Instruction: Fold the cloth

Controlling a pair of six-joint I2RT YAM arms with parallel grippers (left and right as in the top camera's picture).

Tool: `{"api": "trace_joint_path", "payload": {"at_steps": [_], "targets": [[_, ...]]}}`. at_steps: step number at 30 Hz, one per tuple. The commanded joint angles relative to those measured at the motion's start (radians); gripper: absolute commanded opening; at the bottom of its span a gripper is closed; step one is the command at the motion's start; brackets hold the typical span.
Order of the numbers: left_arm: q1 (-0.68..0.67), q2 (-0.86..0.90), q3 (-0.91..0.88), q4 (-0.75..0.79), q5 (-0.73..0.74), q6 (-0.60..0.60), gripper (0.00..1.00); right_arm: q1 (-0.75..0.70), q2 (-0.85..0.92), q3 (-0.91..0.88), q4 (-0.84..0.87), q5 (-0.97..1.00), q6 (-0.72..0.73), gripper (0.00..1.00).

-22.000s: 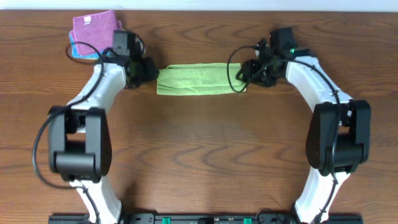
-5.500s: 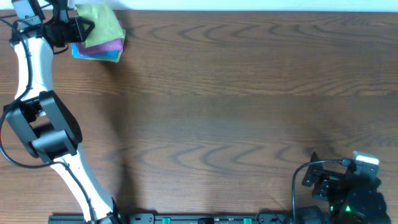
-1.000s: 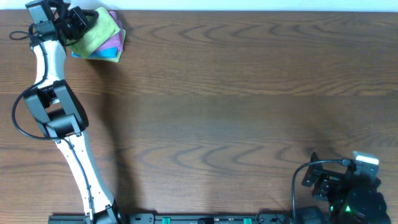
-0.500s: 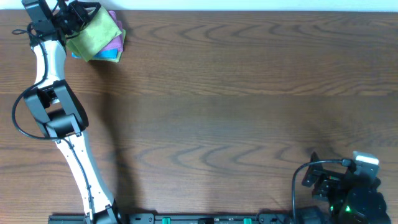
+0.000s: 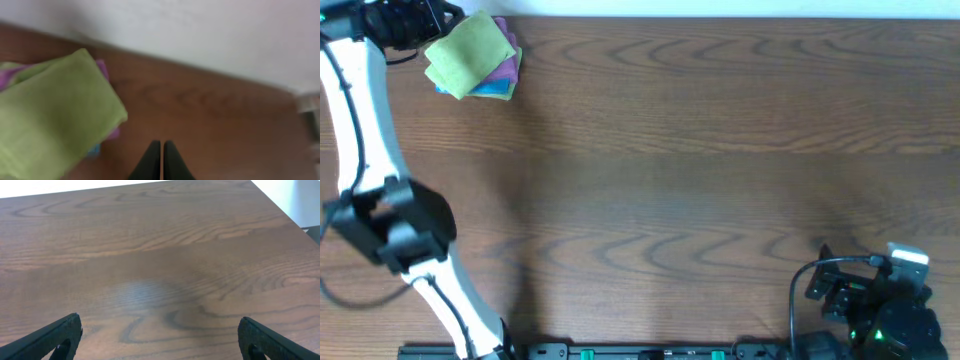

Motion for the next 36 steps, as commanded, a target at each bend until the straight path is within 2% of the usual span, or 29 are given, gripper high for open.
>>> {"api": "trace_joint_path", "payload": {"at_steps": [1, 6, 10, 15, 26, 27, 28, 29, 30, 31, 36], "targets": [[-0.034, -0.088, 0.008, -0.12, -0.162, 0.204, 0.06, -0.005, 0.0, -0.006, 0.0, 0.013, 0.008, 0.99], [-0.06, -0.19, 0.007, -0.352, -0.202, 0.275, 0.06, -0.005, 0.0, -0.006, 0.0, 0.013, 0.008, 0.99], [-0.063, -0.295, -0.027, -0.399, -0.163, 0.285, 0.06, -0.005, 0.0, -0.006, 0.0, 0.013, 0.008, 0.99], [-0.063, -0.483, -0.175, -0.383, -0.171, 0.285, 0.06, -0.005, 0.0, -0.006, 0.0, 0.013, 0.008, 0.99], [-0.063, -1.022, -0.783, -0.173, -0.192, 0.268, 0.07, -0.005, 0.0, -0.006, 0.0, 0.013, 0.008, 0.99], [-0.063, -1.06, -0.824, -0.164, -0.203, 0.268, 0.13, -0.005, 0.0, -0.006, 0.0, 0.013, 0.008, 0.99], [-0.063, -1.093, -0.858, -0.156, -0.214, 0.268, 0.27, -0.005, 0.0, -0.006, 0.0, 0.013, 0.008, 0.99], [-0.063, -1.115, -0.881, -0.152, -0.224, 0.268, 0.35, -0.005, 0.0, -0.006, 0.0, 0.013, 0.008, 0.99], [-0.063, -1.138, -0.901, -0.147, -0.225, 0.268, 0.61, -0.005, 0.0, -0.006, 0.0, 0.013, 0.008, 0.99], [-0.063, -1.153, -0.911, -0.145, -0.225, 0.268, 0.97, -0.005, 0.0, -0.006, 0.0, 0.013, 0.008, 0.99], [-0.063, -1.178, -0.916, -0.162, -0.261, 0.257, 0.95, -0.005, 0.0, -0.006, 0.0, 0.013, 0.008, 0.99]]}}
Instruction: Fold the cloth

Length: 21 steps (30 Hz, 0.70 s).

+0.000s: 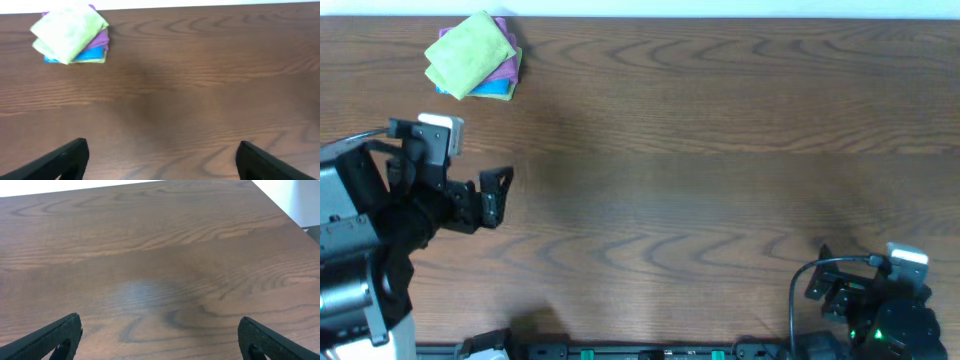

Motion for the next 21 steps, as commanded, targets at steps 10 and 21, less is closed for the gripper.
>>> {"api": "trace_joint_path", "payload": {"at_steps": [10, 21], "targets": [[0.002, -0.003, -0.006, -0.037, -0.16, -0.011, 0.96, -0.005, 0.0, -0.004, -0.001, 0.013, 0.008, 0.99], [-0.003, -0.014, -0.027, -0.032, -0.219, 0.013, 0.96, -0.005, 0.0, -0.004, -0.001, 0.013, 0.008, 0.99]]}}
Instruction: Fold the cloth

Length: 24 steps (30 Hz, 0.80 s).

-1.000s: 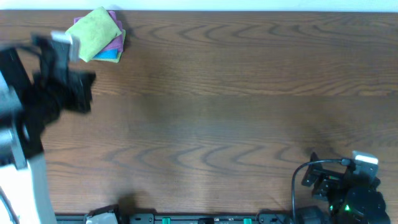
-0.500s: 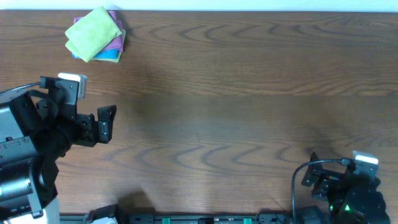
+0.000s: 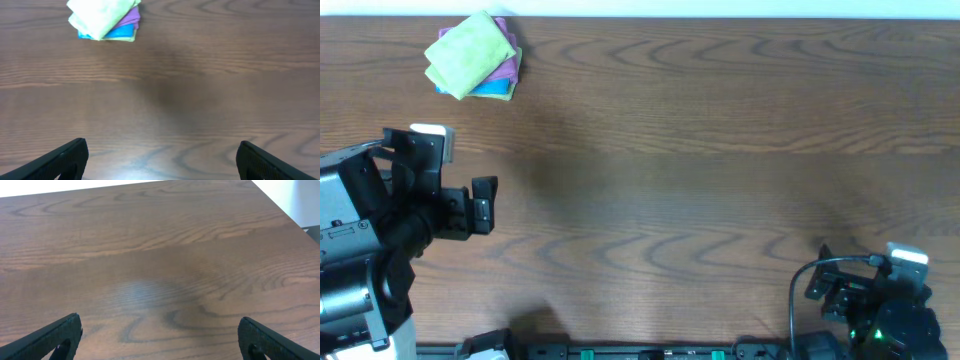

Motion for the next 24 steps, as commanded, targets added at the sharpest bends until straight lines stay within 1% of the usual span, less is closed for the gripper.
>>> {"api": "trace_joint_path", "payload": {"at_steps": [1, 3, 6, 8, 12, 14, 16, 21, 24], "targets": [[-0.002, -0.027, -0.052, 0.054, -0.069, 0.019, 0.96, -0.005, 0.0, -0.004, -0.001, 0.013, 0.008, 0.99], [-0.002, -0.087, -0.145, 0.171, -0.111, 0.029, 0.96, -0.005, 0.0, -0.004, -0.001, 0.013, 0.008, 0.99], [0.003, -0.228, -0.347, 0.377, -0.118, 0.012, 0.96, -0.005, 0.0, -0.004, -0.001, 0.013, 0.008, 0.99], [0.002, -0.344, -0.504, 0.519, -0.117, -0.061, 0.96, -0.005, 0.0, -0.004, -0.001, 0.013, 0.008, 0.99], [-0.007, -0.546, -0.758, 0.702, -0.118, -0.202, 0.96, -0.005, 0.0, -0.004, -0.001, 0.013, 0.008, 0.99], [-0.02, -0.612, -0.834, 0.745, -0.12, -0.212, 0.96, -0.005, 0.0, -0.004, -0.001, 0.013, 0.008, 0.99], [-0.041, -0.671, -0.901, 0.779, -0.153, -0.227, 0.96, -0.005, 0.0, -0.004, -0.001, 0.013, 0.008, 0.99], [-0.114, -0.787, -1.032, 0.829, -0.317, -0.34, 0.96, -0.005, 0.0, -0.004, -0.001, 0.013, 0.008, 0.99], [-0.156, -0.835, -1.085, 0.848, -0.388, -0.346, 0.96, -0.005, 0.0, -0.004, -0.001, 0.013, 0.008, 0.99]]}}
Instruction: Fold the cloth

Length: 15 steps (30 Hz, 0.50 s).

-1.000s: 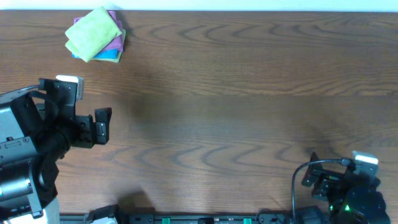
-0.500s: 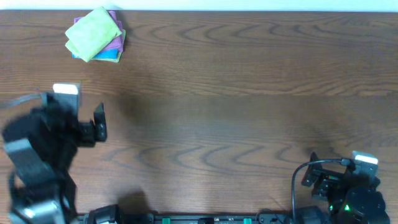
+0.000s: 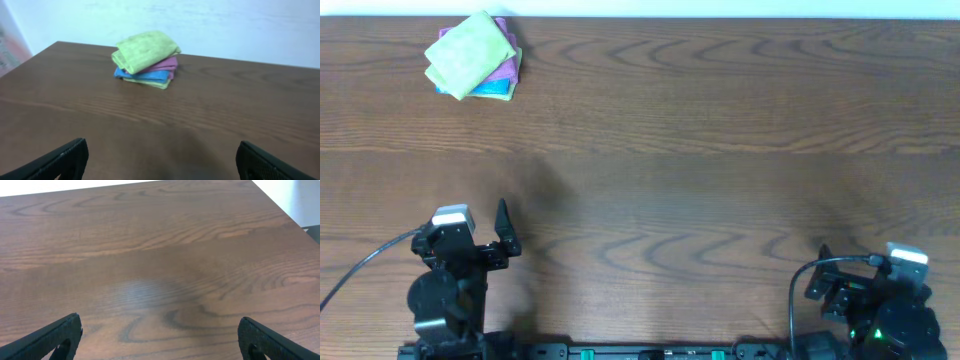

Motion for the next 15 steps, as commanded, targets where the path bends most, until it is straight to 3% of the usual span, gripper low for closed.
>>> {"api": "trace_joint_path", "payload": {"at_steps": [1, 8, 15], "targets": [[-0.046, -0.063, -0.053, 0.018, -0.138, -0.055, 0.95, -0.005, 0.0, -0.002, -0.001, 0.013, 0.008, 0.99], [-0.066, -0.18, -0.155, 0.02, -0.152, -0.045, 0.95, -0.005, 0.0, -0.002, -0.001, 0.013, 0.008, 0.99], [-0.072, -0.179, -0.222, 0.057, -0.156, -0.043, 0.96, -0.005, 0.0, -0.002, -0.001, 0.013, 0.008, 0.99]]}}
